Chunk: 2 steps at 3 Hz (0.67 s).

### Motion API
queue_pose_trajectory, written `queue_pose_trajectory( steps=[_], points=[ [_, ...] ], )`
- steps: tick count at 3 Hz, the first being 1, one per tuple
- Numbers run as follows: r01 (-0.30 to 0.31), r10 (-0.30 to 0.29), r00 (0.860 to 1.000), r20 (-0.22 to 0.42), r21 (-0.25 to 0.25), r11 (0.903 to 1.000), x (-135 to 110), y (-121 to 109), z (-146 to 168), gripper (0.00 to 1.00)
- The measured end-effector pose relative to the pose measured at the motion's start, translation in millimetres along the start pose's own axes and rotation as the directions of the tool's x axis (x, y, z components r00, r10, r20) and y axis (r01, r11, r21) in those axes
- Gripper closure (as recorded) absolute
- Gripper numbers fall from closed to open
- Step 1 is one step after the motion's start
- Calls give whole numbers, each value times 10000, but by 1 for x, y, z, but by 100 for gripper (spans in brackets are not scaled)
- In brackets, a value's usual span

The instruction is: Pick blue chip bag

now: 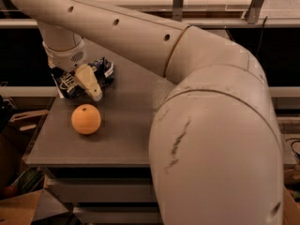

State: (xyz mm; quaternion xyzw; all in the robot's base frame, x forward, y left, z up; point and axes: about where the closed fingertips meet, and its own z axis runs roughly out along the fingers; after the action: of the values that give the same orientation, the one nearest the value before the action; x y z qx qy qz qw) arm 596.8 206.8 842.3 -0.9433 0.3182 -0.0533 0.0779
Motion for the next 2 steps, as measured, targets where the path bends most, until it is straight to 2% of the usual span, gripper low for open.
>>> queue_pose_trajectory(
  steps=[1,2],
  points=[
    [-84,84,9999,-91,-30,10000,12,-3,8,16],
    [-68,69,9998,-175,13,10000,22,-7,7,41]
  ],
)
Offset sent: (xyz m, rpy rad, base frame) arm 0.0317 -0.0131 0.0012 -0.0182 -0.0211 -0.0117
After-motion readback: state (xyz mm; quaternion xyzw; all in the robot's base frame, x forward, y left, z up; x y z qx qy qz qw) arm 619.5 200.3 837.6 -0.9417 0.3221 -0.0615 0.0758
